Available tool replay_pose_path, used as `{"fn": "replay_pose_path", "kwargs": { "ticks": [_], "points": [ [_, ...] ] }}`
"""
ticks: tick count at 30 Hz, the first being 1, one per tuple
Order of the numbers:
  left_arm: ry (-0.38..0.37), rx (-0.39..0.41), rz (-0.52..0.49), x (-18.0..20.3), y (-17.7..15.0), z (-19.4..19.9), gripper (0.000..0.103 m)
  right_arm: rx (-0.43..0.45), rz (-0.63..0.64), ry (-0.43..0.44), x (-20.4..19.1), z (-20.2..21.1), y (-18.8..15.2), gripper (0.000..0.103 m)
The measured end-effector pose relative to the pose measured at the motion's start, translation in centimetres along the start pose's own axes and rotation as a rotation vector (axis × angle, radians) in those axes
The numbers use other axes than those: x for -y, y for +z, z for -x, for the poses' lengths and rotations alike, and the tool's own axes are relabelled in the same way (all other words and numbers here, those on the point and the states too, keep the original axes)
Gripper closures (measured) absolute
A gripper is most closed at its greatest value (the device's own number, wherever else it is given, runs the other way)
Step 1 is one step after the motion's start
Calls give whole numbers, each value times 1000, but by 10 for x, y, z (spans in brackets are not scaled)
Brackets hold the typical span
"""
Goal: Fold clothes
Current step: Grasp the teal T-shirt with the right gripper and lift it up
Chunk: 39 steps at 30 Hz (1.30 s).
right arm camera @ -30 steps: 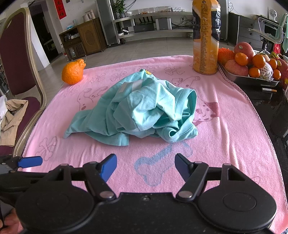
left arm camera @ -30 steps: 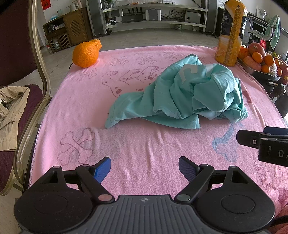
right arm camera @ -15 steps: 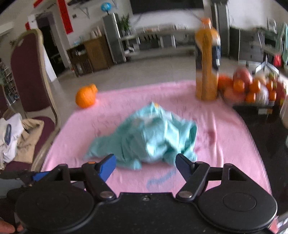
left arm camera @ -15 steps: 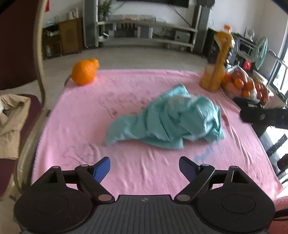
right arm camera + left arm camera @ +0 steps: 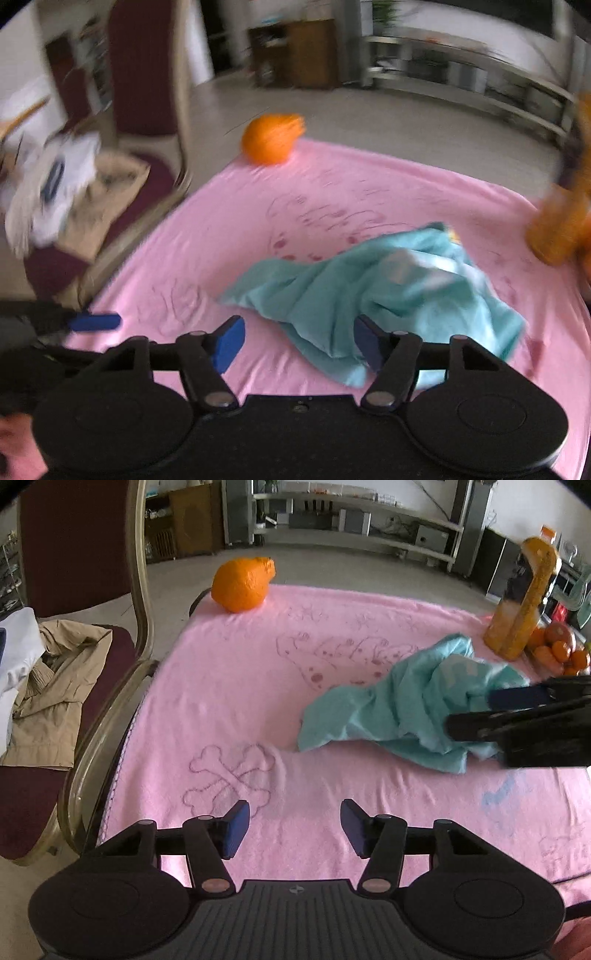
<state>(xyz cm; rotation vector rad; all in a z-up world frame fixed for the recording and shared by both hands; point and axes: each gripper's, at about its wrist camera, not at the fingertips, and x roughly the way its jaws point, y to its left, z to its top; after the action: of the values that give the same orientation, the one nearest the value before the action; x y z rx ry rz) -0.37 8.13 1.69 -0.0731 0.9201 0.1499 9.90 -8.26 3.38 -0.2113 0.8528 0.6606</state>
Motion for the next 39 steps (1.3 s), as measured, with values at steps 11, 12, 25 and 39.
{"fn": "replay_pose_path", "kwargs": {
  "ticks": [11,12,25,39],
  "points": [
    [-37,-34,17,-4,4,-12,43,-120,467,-113,-23,-74,-21,53],
    [-24,-37,10,-4,4,-12,42,-139,482,-129,-22,-76,-22,80],
    [98,-39,80,-23,6,-13,41,122,-226,-6,2,56,117,99],
    [51,18,118,-24,7,-1,41,653,-370,-5,51,255,183,99]
  ]
}}
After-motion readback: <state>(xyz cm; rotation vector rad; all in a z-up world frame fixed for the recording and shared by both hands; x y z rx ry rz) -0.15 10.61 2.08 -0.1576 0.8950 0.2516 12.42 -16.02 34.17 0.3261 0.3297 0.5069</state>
